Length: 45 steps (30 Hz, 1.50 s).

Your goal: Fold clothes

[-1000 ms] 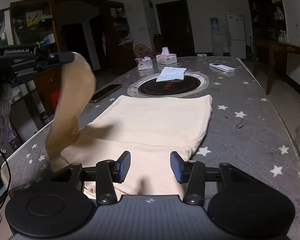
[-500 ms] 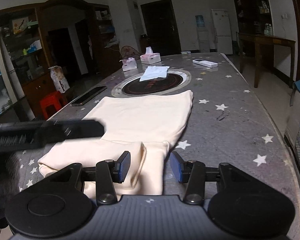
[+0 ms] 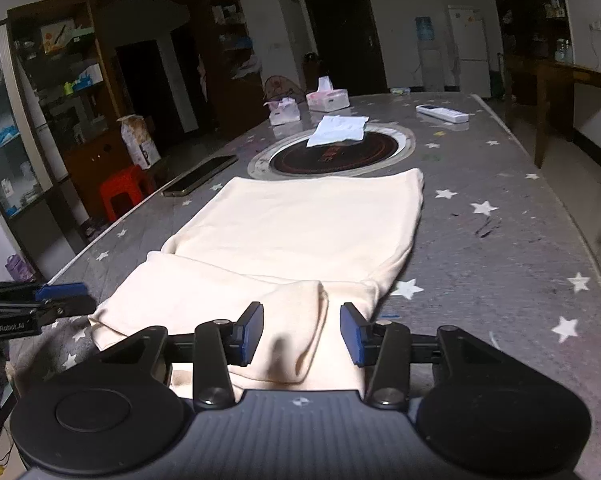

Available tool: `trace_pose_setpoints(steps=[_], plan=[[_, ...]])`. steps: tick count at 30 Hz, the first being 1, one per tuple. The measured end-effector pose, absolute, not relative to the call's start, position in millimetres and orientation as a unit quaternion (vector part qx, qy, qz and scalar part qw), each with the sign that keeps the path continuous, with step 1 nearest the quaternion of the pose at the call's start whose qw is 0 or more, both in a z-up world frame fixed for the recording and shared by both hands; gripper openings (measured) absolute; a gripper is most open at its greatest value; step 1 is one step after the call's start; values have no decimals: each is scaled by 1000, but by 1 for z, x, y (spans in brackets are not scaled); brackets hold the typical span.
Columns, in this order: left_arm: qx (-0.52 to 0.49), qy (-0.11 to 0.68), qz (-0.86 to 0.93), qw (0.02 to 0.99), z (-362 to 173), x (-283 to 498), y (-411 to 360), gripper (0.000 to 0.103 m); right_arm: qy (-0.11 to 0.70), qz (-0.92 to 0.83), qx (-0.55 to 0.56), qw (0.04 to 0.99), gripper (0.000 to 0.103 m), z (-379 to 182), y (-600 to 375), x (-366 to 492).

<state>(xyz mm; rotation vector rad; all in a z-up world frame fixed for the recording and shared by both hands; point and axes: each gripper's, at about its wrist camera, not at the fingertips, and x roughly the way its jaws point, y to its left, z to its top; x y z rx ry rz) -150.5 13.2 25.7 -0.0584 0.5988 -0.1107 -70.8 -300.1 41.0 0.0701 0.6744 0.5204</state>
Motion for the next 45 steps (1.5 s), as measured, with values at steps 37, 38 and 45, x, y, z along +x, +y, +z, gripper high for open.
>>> trace_pose_setpoints(steps=[37,38,45], plan=[[66,301,-94,947,24,-153,5,12,327,202,-55,921,10,39,-285,-54],[63,299,-95,947,28,-153,8,13,320,202,-58,924,10,43,-286,-56],[48,263,-112,957,56,-118,4,13,292,238,-72,924,10,57,-279,-58]])
